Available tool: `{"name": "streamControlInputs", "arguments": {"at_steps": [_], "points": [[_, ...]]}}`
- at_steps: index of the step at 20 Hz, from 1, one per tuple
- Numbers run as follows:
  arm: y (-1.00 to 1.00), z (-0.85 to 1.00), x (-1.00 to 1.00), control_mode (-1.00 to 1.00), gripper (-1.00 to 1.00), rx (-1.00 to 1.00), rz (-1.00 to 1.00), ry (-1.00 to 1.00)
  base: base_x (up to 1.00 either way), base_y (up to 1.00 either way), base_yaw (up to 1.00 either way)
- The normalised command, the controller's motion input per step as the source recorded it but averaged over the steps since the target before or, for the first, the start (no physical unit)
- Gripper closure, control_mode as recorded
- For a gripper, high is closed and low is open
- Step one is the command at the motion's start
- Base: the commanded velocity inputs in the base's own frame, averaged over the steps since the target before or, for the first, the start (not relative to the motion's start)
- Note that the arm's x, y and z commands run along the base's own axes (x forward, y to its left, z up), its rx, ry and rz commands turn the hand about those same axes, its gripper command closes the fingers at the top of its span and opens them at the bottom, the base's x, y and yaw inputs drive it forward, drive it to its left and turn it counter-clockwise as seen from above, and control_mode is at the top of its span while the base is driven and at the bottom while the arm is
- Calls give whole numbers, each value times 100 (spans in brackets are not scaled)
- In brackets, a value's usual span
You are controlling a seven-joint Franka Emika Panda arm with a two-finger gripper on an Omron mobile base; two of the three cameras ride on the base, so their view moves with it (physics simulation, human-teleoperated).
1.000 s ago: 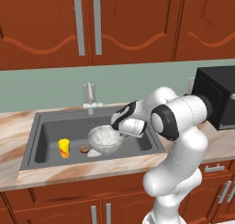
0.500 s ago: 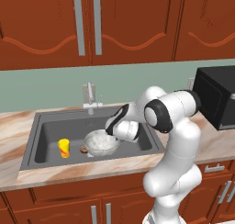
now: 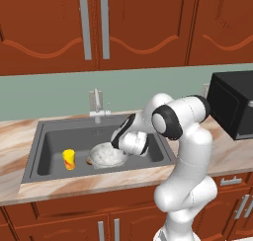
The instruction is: Pick the cup and bowl and place them in the sink. Then turn on the water.
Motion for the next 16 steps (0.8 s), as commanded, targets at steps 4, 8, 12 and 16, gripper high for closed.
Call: {"name": "streamControlInputs", "arguments": {"at_steps": [4,8,12,16], "points": [[4,-19,0,-100,100,0,0,0,0,0,0],[7,-19,0,-100,100,0,0,0,0,0,0],[8,-17,1,-100,100,0,0,0,0,0,0],[5,-18,0,-100,100,0,0,0,0,0,0]]}}
